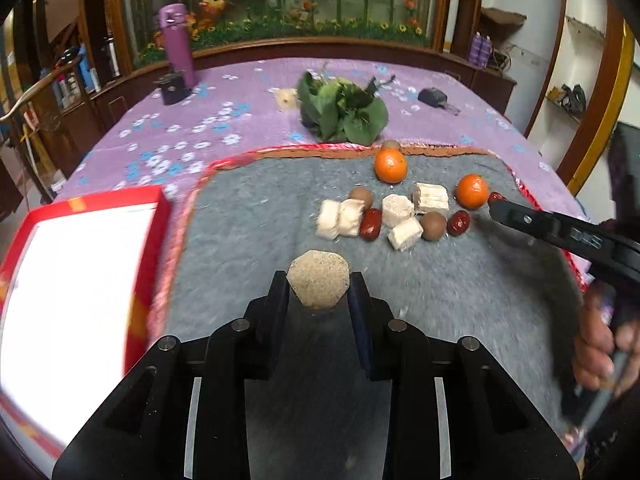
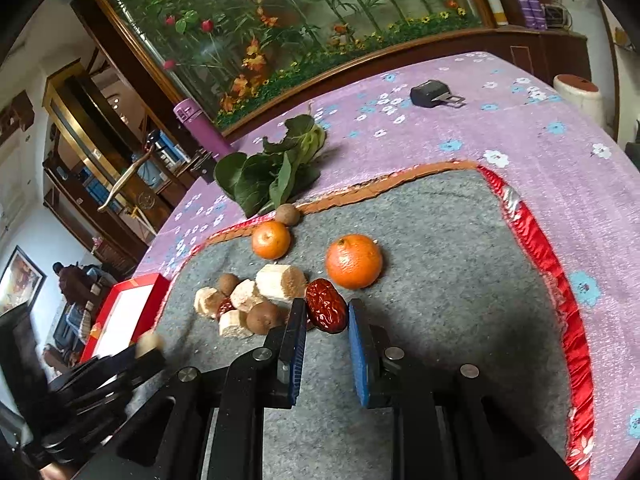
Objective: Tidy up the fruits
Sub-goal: 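Carry the date and cake to the white tray and open both tools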
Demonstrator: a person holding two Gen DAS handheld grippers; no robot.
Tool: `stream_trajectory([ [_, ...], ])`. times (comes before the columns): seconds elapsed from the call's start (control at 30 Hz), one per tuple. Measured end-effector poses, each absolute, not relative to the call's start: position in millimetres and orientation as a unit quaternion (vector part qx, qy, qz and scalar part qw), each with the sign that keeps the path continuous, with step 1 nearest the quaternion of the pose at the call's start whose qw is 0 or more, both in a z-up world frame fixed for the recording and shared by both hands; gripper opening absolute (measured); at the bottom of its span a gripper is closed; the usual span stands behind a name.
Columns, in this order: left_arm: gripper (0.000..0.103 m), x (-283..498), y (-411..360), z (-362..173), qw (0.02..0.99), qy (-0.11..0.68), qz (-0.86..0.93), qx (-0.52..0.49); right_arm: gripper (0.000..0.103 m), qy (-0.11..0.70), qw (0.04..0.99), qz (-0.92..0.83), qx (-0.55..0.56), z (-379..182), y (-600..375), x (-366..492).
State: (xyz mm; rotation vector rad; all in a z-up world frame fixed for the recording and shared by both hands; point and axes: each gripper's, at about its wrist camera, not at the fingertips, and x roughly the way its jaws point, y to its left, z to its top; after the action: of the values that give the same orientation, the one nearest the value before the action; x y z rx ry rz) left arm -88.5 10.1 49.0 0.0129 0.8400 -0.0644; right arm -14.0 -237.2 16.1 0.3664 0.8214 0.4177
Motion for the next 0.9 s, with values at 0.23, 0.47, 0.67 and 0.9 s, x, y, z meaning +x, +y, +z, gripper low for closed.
stream_trajectory([
  [0.23, 0.029, -139, 30, 78, 0.929, 0.371, -0.007, 0.008, 0.02, 0.375, 0.896, 0.153, 0.182, 18, -251, -10],
  [0.47, 0.029, -168, 51, 108, 0.944, 0.33, 0.025, 0.015, 0.02, 0.357, 0.906, 0.124, 0.193, 21, -263, -14],
  [0.67, 0.029, -193, 100, 123, 0.948, 0.307, 0.085, -0.014, 0.02, 0.359, 0.912, 0.108, 0.168, 20, -259, -20],
  [0.9, 0.029, -224, 173, 126, 0.942, 0.293, 0.157, -0.043, 0.02, 0.349, 0.917, 0.119, 0.15, 41, -221, -32],
])
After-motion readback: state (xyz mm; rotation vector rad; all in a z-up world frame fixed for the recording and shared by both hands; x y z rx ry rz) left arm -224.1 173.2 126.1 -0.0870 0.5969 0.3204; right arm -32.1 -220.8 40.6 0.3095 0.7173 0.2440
